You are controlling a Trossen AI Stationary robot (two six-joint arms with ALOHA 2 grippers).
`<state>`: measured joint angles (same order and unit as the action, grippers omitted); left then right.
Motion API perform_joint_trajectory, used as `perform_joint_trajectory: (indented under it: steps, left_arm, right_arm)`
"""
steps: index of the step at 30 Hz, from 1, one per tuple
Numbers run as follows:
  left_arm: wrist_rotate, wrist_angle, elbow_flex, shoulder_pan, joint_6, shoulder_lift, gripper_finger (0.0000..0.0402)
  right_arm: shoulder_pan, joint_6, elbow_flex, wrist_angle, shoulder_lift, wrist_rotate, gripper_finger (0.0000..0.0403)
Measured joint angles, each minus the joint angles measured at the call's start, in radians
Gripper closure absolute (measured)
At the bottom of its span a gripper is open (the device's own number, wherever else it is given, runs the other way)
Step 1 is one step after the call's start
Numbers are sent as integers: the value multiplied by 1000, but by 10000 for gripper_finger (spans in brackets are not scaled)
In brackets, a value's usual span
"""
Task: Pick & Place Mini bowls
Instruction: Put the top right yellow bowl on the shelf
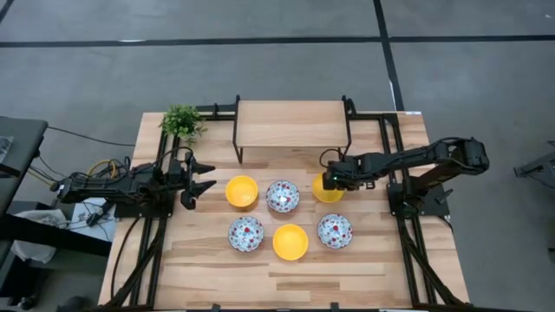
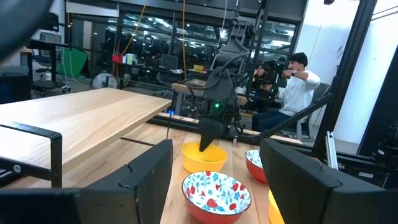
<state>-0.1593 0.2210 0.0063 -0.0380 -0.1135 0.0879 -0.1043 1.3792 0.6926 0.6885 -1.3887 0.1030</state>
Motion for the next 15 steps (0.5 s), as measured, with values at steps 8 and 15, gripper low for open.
perform_joint_trajectory:
  steps: [8,15]
  left_arm:
    - [0,12,0,0,0,0,160]
    - [0,20,0,0,0,0,160]
  right_arm:
    - [0,-25,0,7,20,0,311]
    - [0,-25,0,8,20,-3,327]
